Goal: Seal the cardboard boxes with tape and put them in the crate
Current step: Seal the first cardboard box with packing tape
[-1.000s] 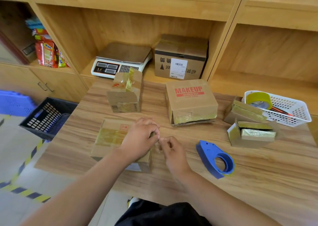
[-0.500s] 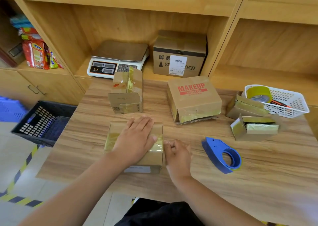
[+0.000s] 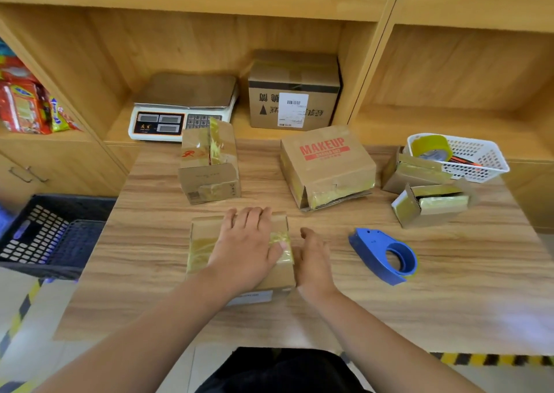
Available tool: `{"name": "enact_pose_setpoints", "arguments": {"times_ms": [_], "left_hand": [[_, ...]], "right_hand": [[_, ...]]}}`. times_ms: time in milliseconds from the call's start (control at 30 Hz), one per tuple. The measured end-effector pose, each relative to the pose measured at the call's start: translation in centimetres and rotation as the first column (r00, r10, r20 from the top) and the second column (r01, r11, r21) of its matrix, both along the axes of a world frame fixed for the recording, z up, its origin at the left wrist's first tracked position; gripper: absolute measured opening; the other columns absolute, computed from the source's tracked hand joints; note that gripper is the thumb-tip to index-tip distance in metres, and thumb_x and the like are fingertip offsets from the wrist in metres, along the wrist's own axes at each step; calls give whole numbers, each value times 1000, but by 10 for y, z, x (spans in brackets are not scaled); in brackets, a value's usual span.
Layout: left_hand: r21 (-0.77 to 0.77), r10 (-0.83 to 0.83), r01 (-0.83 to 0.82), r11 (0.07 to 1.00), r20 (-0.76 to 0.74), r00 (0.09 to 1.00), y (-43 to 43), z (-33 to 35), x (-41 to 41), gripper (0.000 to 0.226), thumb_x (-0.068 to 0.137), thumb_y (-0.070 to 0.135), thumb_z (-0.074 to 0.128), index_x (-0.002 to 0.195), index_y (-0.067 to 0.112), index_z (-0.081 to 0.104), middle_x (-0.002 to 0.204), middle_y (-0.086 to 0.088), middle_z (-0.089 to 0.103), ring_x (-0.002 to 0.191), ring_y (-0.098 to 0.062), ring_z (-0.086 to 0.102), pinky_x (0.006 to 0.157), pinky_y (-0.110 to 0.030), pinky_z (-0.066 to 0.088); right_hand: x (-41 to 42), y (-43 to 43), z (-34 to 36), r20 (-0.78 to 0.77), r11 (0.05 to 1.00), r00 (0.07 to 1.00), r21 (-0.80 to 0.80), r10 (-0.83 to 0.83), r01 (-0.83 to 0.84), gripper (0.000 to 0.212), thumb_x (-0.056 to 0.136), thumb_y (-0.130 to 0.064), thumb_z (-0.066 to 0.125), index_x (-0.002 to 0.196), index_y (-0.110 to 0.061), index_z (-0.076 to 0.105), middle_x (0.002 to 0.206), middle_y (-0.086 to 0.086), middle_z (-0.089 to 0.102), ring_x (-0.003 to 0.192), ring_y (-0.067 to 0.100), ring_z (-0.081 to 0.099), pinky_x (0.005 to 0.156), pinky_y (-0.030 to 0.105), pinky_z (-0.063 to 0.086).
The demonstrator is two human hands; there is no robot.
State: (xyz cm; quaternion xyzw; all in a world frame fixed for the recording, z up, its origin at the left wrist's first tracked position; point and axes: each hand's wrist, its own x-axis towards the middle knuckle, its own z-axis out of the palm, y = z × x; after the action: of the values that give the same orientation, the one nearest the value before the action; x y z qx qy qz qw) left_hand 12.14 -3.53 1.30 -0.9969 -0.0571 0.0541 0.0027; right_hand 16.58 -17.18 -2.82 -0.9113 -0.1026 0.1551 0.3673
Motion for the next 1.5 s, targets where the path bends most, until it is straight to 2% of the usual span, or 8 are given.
{"name": "enact_pose_setpoints", "arguments": {"times_ms": [167, 400, 633, 767, 933, 1067, 1367, 1500], "left_hand": [[-45, -35, 35, 998, 3, 999, 5, 5, 5, 66, 95, 49, 9, 147, 9, 16, 140, -8, 33, 126, -25, 29, 107, -41, 19], [-74, -71, 75, 994, 57, 996, 13, 2, 11, 52, 99, 43, 22, 139, 12, 30, 131, -5, 41, 119, -23, 36, 98, -38, 26], [-149, -104, 122, 981, 123, 987, 21, 1, 9, 45, 100, 31, 31, 142, 16, 30, 137, -3, 41, 123, -22, 35, 99, -37, 27], [-191, -179, 182, 965, 34, 983, 52, 4, -6, 75, 89, 64, 26, 150, 21, 14, 152, 3, 27, 136, -17, 24, 109, -36, 19], [-149, -15, 13, 989, -13, 1000, 70, 2, -24, 111, 63, 93, 14, 149, 24, 16, 146, 5, 33, 133, -17, 27, 108, -41, 22], [-155, -6, 8, 988, 17, 1000, 69, -1, -17, 106, 60, 91, 19, 142, 24, 31, 135, 6, 43, 125, -16, 34, 101, -40, 26], [-157, 7, 1, 988, 53, 999, 70, -9, -12, 85, 71, 79, 15, 132, 25, 41, 126, 6, 48, 118, -17, 38, 92, -38, 28], [-164, 17, -4, 986, 74, 997, 72, -11, -13, 74, 79, 71, 15, 132, 26, 41, 126, 6, 49, 116, -17, 39, 93, -38, 28]], "right_hand": [[1, -3, 26, -214, 837, 973, 545, 84, 48, 49, 97, -13, 50, 143, -23, 35, 138, -7, 42, 129, 4, 39, 108, 24, 33], [4, -6, 35, -245, 828, 933, 554, 262, -87, 73, 86, -2, 65, 143, -33, 31, 135, -22, 40, 123, -8, 38, 107, 19, 33], [19, 21, 38, -41, 871, 994, 487, 97, -65, 27, 83, 0, 66, 105, -14, 59, 103, 6, 53, 94, 11, 47, 88, 22, 40], [25, 24, 37, 54, 924, 991, 358, 126, -137, 20, 86, -9, 65, 101, -19, 56, 102, 1, 56, 96, 12, 50, 85, 15, 38], [30, 12, 41, -67, 856, 855, 102, 514, -506, 80, 73, -40, 78, 141, -27, 38, 133, -12, 37, 122, 0, 35, 98, 9, 28], [28, 14, 42, -24, 858, 861, 95, 509, -505, 77, 72, -34, 81, 137, -27, 41, 128, -9, 39, 113, -5, 36, 89, -3, 26], [27, 32, 38, 43, 932, 956, 214, 290, -292, 21, 83, -17, 72, 102, -19, 66, 100, -5, 61, 97, 10, 57, 91, 33, 46], [27, 34, 45, 76, 916, 915, 32, 397, -400, 40, 78, -38, 73, 112, -23, 58, 105, -13, 53, 99, 8, 50, 90, 28, 42]]}}
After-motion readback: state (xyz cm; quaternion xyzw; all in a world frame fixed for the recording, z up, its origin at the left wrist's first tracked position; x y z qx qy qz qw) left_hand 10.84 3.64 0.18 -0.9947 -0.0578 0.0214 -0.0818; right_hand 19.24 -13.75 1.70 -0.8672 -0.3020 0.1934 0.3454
